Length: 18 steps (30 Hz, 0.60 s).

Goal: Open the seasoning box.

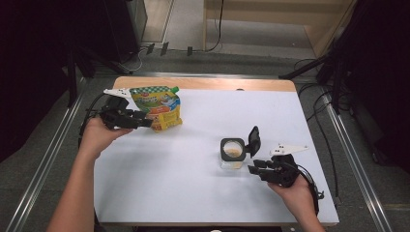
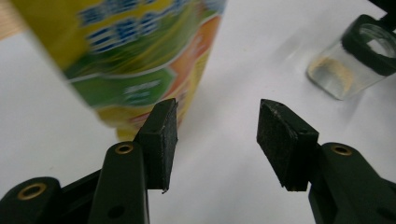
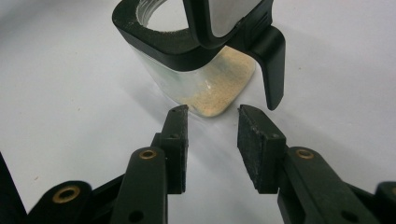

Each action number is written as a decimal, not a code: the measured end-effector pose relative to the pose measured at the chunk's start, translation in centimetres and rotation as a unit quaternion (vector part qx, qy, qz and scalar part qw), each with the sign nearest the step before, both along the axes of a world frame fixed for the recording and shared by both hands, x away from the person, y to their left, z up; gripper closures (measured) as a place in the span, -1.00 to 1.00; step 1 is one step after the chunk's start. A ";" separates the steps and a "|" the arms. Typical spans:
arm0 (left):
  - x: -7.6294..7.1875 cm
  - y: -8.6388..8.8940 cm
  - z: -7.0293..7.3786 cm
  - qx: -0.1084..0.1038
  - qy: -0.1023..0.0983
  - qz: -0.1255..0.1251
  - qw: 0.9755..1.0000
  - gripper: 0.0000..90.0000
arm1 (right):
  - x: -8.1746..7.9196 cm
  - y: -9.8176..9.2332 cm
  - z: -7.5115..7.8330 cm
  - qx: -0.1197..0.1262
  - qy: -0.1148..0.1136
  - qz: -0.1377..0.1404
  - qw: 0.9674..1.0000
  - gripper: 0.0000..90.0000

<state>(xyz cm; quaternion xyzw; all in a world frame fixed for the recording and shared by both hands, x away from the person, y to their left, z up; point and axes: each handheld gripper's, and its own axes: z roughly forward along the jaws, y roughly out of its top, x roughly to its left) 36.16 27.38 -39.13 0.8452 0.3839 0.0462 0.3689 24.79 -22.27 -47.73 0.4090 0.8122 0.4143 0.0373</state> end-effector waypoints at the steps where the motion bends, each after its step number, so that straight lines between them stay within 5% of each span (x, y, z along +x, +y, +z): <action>1: 0.2 0.3 0.0 0.002 0.001 0.004 1.000 0.09 | 0.0 0.0 0.0 -0.002 0.001 0.000 1.000 0.44; 7: 1.2 1.4 0.3 0.024 -0.001 0.021 0.999 0.09 | 0.0 -0.1 0.0 -0.004 -0.001 0.000 1.000 0.42; 12: 1.8 2.7 0.4 0.011 -0.027 0.033 0.999 -0.06 | -0.2 0.0 0.2 -0.002 -0.004 -0.002 1.000 0.41; 15: 2.8 3.0 0.0 -0.012 -0.023 0.031 0.999 -0.12 | -0.4 0.4 0.3 -0.007 -0.006 0.004 1.000 0.41; 18: 3.6 2.1 -0.3 0.006 -0.022 0.016 1.000 -0.11 | -0.7 0.9 0.6 -0.010 -0.013 0.016 1.000 0.41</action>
